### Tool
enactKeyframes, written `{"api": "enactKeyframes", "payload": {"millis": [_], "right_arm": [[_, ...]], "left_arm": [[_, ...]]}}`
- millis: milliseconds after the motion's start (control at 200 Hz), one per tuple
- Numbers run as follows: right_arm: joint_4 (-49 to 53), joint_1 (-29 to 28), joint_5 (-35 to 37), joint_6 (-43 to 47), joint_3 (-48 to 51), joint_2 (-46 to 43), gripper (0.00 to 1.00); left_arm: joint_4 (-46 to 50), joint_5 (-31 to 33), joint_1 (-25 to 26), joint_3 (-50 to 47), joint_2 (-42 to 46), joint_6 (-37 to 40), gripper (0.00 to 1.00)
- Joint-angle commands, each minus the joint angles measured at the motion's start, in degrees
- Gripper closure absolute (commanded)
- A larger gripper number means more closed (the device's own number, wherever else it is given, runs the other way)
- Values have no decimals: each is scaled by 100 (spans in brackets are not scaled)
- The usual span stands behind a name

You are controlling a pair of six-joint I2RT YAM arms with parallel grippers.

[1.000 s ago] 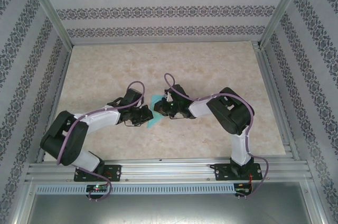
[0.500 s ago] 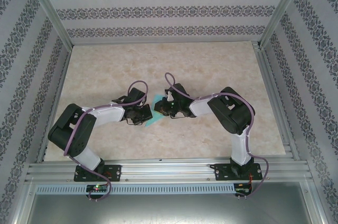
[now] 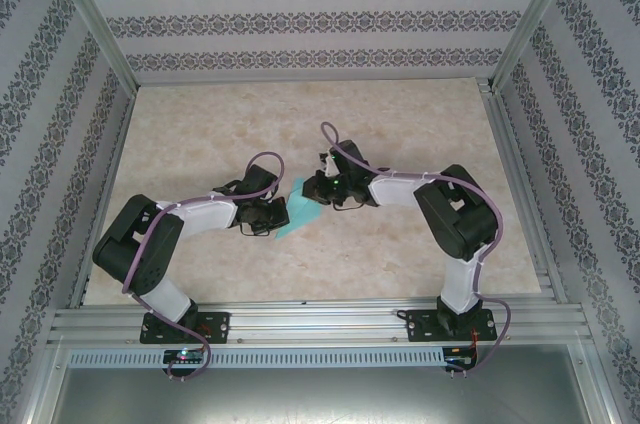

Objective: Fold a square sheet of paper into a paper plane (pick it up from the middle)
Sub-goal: Fourth fold the wing at the center of the table.

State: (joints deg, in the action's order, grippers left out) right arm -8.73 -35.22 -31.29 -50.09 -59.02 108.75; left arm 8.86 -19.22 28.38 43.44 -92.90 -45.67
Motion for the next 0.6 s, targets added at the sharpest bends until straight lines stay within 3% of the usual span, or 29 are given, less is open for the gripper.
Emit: {"api": "enactKeyframes", "payload": {"millis": [0,300,595], "right_arm": [[209,-349,94,196,-191,118,89],[260,-312,548,212,-365,705,91],[644,299,835,537,-527,870,90]], "left_arm": [[1011,418,-73,-209,-308,222,98],[1071,436,-78,-222,-280,264,98],[1140,575,-77,-387,-230,361,98]]}}
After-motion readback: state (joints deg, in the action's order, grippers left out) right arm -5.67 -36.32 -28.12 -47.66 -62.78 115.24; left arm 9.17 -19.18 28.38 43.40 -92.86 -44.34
